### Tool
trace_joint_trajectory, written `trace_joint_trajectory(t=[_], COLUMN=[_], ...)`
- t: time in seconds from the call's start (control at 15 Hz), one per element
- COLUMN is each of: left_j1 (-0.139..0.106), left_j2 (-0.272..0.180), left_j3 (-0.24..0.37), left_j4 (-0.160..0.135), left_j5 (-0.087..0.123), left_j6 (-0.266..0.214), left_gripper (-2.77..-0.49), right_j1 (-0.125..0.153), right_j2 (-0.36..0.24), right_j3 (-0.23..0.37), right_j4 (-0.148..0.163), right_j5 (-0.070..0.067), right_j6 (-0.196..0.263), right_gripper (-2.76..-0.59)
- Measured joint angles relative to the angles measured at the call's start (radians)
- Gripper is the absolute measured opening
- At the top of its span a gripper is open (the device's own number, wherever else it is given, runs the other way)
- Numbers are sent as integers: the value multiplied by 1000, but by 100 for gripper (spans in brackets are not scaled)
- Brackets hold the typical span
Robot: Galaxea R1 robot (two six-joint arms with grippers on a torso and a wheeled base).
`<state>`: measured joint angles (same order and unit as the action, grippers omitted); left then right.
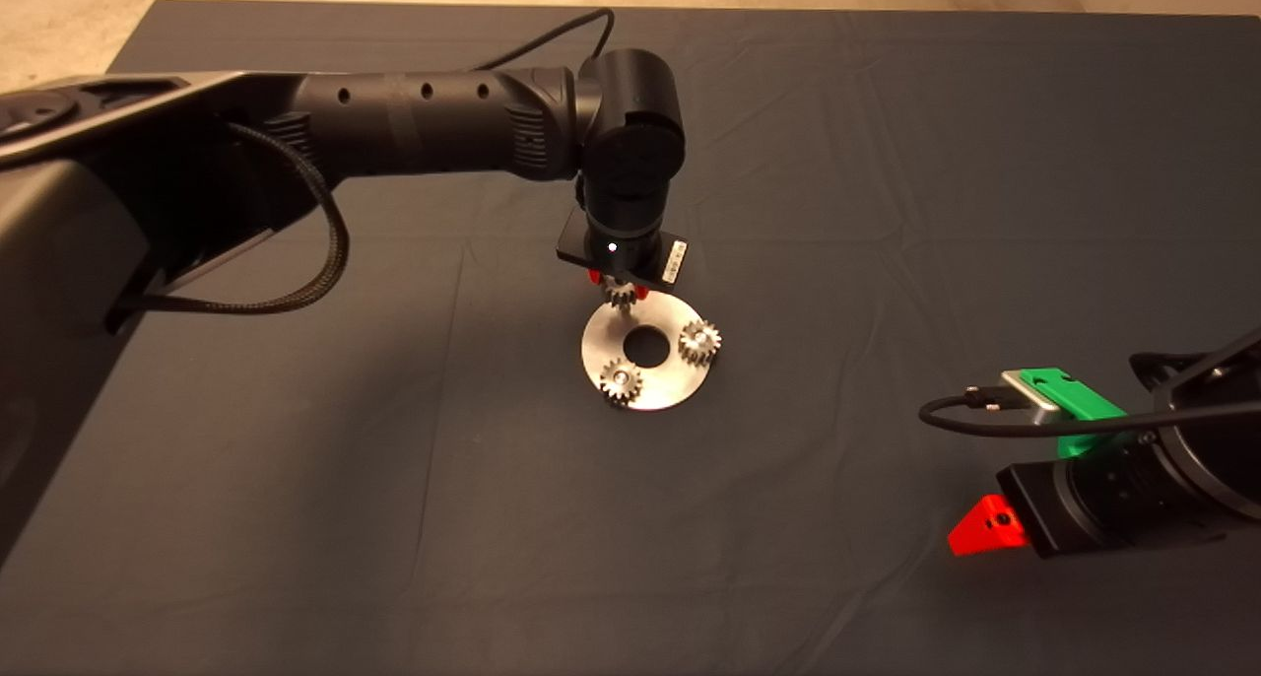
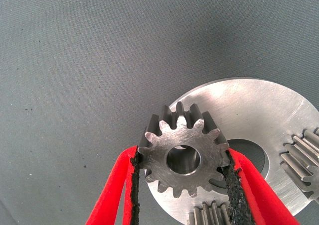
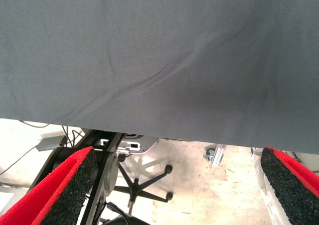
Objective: Install three planetary gears onto the carrier pins
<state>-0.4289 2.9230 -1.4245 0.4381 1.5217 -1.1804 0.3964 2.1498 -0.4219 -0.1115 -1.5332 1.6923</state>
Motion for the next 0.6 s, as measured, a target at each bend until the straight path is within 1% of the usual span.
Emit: trace_joint_trajectory(t=[0.6], left_j1=[3], left_j2=[0], left_j3=[0], left_j4=[4], left_j5=[0], left_j6=[12], left_gripper=[-235], right_j1=[0], right_j2=[0], right_j3=[0], right_j4=[0], right_j5=[0], right_j6=[0], right_gripper=[-89])
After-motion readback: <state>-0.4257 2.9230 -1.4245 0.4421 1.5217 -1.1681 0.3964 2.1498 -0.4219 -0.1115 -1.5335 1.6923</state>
